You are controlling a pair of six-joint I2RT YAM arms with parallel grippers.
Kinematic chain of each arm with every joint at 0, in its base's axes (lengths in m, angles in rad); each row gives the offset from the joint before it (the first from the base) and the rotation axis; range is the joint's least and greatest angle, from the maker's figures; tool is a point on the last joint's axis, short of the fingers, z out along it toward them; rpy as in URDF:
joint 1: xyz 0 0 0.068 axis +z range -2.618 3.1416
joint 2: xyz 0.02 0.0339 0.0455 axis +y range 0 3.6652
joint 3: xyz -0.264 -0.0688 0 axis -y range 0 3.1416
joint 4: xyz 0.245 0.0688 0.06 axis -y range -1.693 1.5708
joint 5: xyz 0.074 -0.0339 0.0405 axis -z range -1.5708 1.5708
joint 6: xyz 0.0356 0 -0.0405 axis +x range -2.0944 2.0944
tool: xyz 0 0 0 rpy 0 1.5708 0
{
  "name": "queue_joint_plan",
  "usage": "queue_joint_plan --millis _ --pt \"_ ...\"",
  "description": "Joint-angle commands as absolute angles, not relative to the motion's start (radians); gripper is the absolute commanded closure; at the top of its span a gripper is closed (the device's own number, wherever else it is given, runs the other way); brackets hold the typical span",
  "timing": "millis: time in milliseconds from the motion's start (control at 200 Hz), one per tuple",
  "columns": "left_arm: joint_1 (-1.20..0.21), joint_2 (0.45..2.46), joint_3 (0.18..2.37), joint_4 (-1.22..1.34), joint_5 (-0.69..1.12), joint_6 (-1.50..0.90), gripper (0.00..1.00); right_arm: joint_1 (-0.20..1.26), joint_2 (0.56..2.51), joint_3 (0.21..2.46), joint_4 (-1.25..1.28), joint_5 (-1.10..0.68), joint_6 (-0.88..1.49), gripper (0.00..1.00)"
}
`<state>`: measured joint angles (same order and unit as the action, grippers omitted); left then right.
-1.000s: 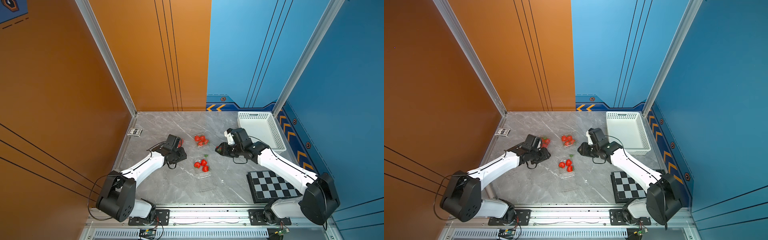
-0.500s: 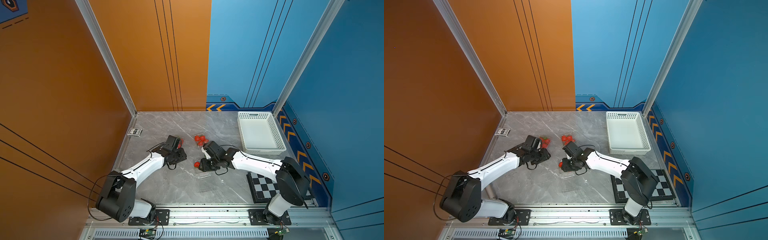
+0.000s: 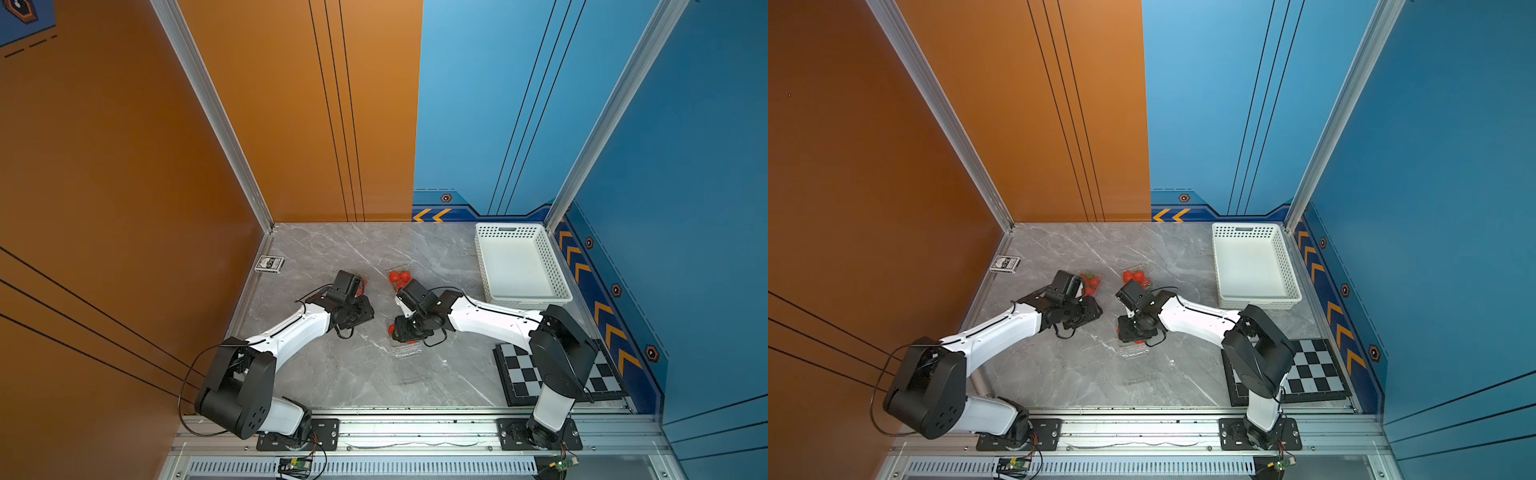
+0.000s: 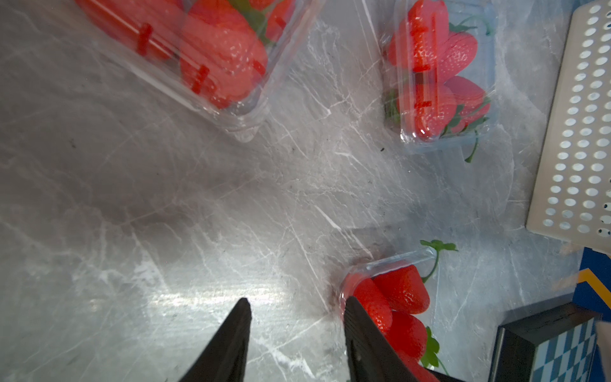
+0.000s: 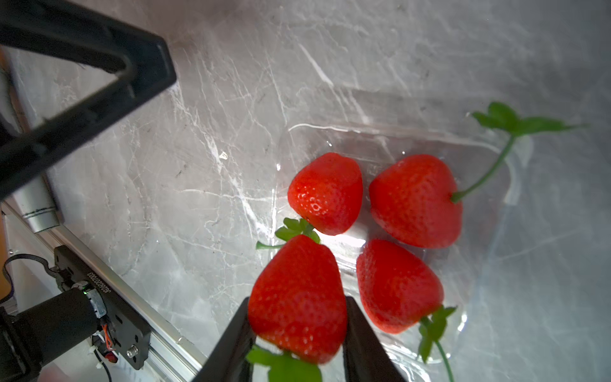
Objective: Pack strawberries into containers
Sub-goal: Place the strawberry in the packing box.
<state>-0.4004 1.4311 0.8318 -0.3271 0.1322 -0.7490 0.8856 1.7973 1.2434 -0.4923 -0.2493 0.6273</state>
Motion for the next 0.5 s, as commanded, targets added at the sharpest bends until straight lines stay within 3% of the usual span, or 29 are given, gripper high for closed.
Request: queue_joint_plan --millis 0,270,430,495 --pt "-0.402 1.447 0.836 -0.315 0.146 -0.733 0.51 0.894 1.808 1.267 -0.539 -0.241 0.609 0.71" --pt "-0.405 1.467 0.840 -0.305 0.152 -0.735 0.52 0.898 1.835 1.282 -0.554 -0.252 0.610 0.69" --pt "-0.405 1.471 0.843 -0.305 0.152 -0.735 0.52 0.899 1.851 1.292 -0.554 -0.260 0.602 0.65" --pt "-0.405 1.471 0.845 -0.305 0.155 -0.733 0.52 0.899 1.855 1.298 -0.555 -0.262 0.601 0.59"
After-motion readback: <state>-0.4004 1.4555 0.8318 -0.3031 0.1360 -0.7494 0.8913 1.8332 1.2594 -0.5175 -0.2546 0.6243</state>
